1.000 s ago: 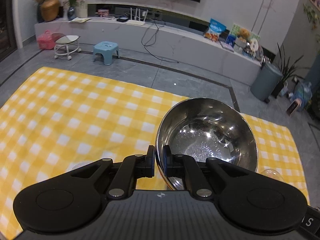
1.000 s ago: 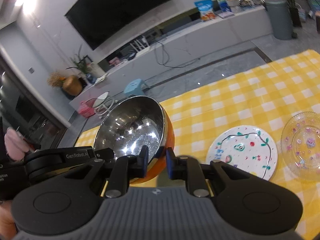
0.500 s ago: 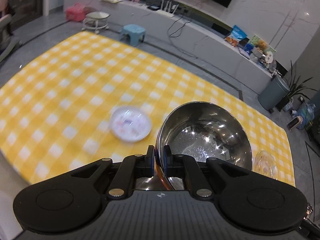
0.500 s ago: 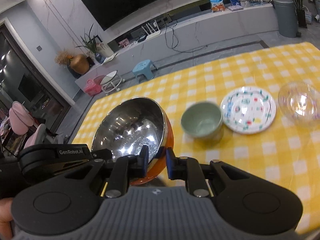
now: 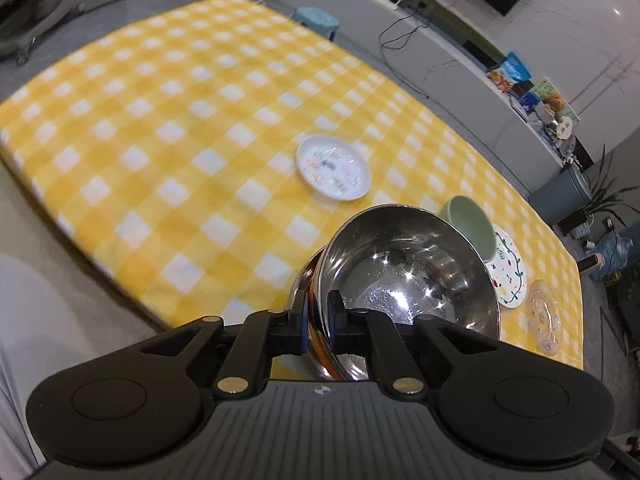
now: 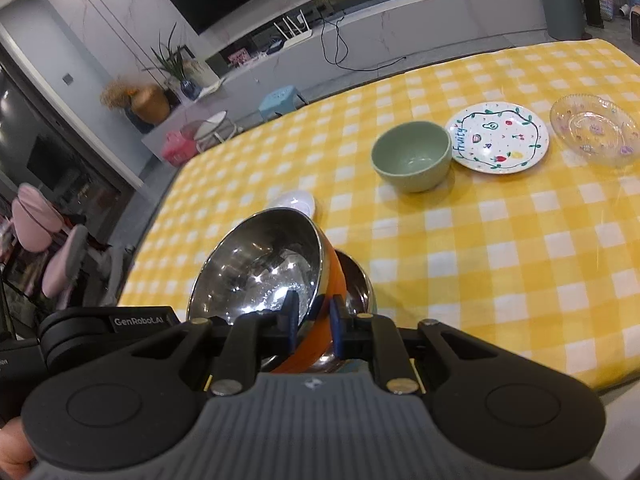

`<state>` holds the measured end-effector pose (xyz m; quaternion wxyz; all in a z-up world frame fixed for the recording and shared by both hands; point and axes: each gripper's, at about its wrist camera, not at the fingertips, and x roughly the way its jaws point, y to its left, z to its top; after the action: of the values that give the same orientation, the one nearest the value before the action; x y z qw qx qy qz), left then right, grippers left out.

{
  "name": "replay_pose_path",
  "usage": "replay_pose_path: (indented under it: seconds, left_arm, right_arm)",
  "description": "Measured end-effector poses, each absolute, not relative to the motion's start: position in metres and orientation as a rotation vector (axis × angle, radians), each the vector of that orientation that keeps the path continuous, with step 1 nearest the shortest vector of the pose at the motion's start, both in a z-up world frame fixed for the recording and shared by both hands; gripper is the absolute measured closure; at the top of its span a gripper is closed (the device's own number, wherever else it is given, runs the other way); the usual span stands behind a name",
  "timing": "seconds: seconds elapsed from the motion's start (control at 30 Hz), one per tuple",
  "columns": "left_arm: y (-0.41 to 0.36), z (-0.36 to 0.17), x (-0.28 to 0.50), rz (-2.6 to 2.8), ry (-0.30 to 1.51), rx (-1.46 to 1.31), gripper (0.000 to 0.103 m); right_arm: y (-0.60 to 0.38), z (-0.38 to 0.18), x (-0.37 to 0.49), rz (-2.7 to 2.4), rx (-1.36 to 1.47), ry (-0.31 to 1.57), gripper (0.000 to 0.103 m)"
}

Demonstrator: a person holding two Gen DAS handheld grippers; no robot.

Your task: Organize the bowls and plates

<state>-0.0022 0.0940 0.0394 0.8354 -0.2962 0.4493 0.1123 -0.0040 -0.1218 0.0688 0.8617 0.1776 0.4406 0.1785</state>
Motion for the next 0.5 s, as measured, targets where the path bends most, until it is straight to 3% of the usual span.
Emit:
replay_pose_path:
  seconds: [0.5]
  left_arm:
    - [0.090,0.025,-0.001,0.210,0.978,-0.582,0.090]
  right_arm:
    - [-0.117,0.049,0.004,0.330,0.338,0.970,0.089]
